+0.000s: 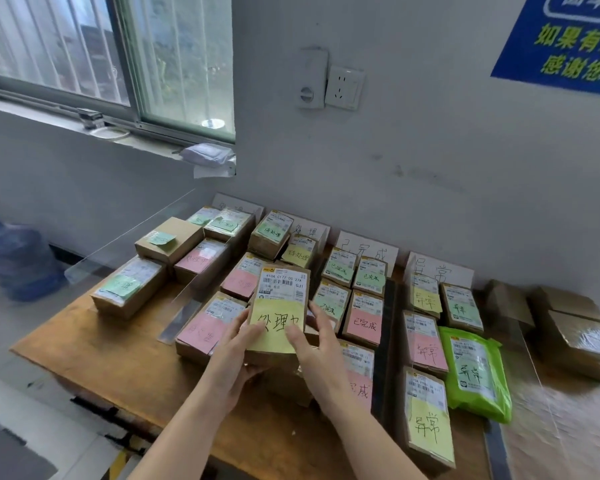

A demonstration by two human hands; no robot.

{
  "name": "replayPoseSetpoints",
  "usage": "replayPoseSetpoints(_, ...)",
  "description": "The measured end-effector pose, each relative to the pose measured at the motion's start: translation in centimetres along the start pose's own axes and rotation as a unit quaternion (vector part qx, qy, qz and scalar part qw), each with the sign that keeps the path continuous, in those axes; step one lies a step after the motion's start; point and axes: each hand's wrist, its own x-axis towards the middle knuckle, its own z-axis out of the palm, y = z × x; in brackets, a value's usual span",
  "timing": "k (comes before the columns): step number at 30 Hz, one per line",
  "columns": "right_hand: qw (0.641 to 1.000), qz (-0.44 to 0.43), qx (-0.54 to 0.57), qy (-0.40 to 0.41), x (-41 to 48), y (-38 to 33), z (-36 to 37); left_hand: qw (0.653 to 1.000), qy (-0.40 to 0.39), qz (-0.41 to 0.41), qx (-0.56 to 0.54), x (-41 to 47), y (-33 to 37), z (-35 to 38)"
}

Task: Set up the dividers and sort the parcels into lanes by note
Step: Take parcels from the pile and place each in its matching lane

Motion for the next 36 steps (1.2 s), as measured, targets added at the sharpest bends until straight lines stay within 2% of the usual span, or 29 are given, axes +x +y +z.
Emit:
replayPoseSetpoints(4,0.999,-0.020,0.020,-0.040,0.1,-1.8,2.4,0.999,0.025,0.035,0.011,-0.2,2.0,-2.4)
replayPoseSetpoints(15,0.997,-0.012,0.053,-0.053,2.8,-6.2,14.4,0.986,0.077,0.102,0.105,2.0,8.5,-13.3)
replayPoseSetpoints(24,0.991,0.096,0.094,-0.022,5.9,-7.9,27.7,0.966,0.037,0.105,0.235,8.4,13.5,-25.3)
replayPoseSetpoints(31,0.976,0.170,0.114,0.069,7.7,-7.0,32.3,0.923,-0.004,0.065,0.380,12.4,13.0,-29.2)
replayPoseSetpoints(34,0.972,0.188,0.091,0.103,8.3,-6.3,33.2,0.887,-0.017,0.083,0.454,13.7,12.5,-29.5)
replayPoseSetpoints(36,0.970,0.201,0.075,0.115,8.8,-5.9,33.8,0.849,-0.024,0.105,0.517,14.5,12.3,-29.9)
